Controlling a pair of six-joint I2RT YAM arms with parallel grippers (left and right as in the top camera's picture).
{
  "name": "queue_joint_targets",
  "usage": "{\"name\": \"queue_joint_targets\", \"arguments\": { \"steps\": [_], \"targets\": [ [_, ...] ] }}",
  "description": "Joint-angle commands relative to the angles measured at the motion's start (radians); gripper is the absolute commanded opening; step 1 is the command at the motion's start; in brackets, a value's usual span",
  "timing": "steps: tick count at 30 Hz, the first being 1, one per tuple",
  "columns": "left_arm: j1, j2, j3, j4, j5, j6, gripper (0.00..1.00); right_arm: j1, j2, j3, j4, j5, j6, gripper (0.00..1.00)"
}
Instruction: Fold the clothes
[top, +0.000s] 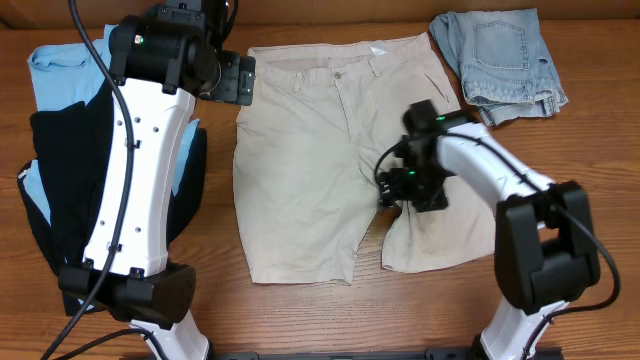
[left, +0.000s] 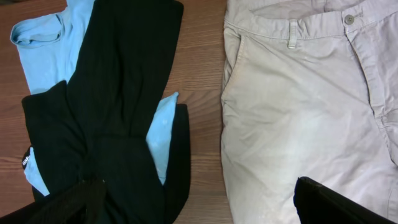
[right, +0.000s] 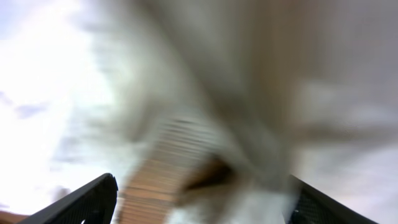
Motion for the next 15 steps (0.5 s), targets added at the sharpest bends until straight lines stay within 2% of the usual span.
{"name": "queue_joint_targets", "arguments": {
  "steps": [1,4,10,15],
  "targets": [
    [0.000,0.011,-0.005,-0.003,0.012,0.021,1.00,0.072,-0.044,-0.002,0.046,-0.031,0.007,0.87],
    [0.000,0.011,-0.005,-0.002,0.011,0.021,1.00,0.137,-0.044,-0.002,0.112,-0.016,0.013,0.87],
    [0.000,0.011,-0.005,-0.003,0.011,0.021,1.00,0.258,-0.043,-0.002,0.185,0.151,0.035,0.88],
    [0.000,0.011,-0.005,-0.002,0.011,0.021,1.00,0.306,-0.031,-0.003,0.210,0.169,0.043,0.85]
  ]
}}
